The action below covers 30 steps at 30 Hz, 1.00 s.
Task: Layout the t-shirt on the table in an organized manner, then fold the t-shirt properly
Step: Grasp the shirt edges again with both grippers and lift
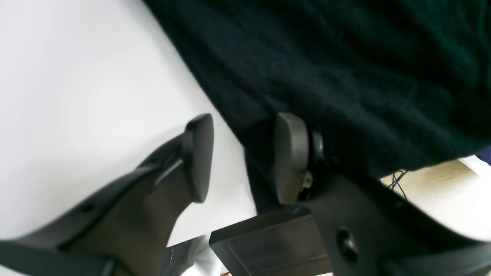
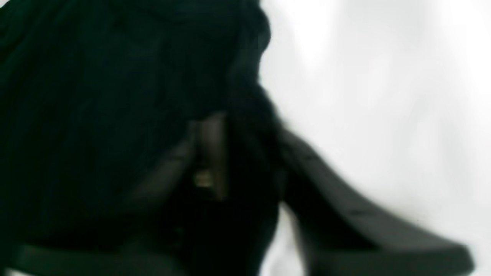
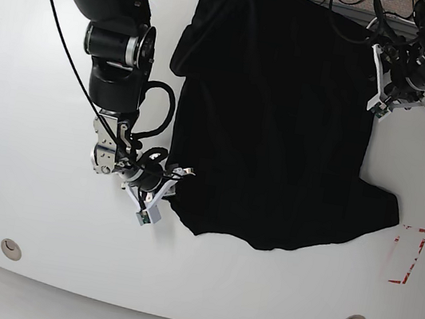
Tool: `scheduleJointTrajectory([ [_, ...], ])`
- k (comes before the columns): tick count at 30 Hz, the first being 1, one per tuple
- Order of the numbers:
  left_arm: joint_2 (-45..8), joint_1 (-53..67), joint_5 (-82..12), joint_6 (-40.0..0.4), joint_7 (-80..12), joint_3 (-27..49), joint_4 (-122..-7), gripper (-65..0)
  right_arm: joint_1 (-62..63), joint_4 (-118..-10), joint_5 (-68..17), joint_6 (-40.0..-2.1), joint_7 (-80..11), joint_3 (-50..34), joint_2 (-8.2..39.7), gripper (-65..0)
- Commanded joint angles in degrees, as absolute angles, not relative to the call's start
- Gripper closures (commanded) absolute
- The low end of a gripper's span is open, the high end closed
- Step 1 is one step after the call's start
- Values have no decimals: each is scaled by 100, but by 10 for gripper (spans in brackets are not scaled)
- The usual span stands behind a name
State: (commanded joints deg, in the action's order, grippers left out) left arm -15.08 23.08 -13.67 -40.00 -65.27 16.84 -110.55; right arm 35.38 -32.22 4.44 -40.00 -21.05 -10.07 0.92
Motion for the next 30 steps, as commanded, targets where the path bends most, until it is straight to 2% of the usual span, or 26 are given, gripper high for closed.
scheduleJointTrajectory([
  [2, -1508, 2325, -1367, -4000, -6527, 1684, -11055, -249, 3538, -3222, 444, -4000, -2114, -998, 84, 0],
  [12, -1508, 2466, -1367, -4000, -6536, 1684, -11055, -251, 3459, -3222, 479, -4000, -2114, -989, 84, -8],
  [14, -1508, 2466, -1367, -4000, -6536, 1684, -11046, -274, 3459, -3222, 479, -4000, -2114, -989, 84, -8],
  [17, -1508, 2501, -1367, -4000, -6527, 1684, -11046, -372, 3451, -3222, 479, -4000, -2114, -989, 84, -8],
  [20, -1508, 2501, -1349, -4000, -6519, 1684, -11020, -443, 3451, -3222, 453, -4000, -2114, -989, 84, -8],
  [30, -1508, 2457, -1349, -4000, -6519, 1675, -10703, -444, 3442, -3222, 453, -4000, -2123, -1007, 84, -8],
])
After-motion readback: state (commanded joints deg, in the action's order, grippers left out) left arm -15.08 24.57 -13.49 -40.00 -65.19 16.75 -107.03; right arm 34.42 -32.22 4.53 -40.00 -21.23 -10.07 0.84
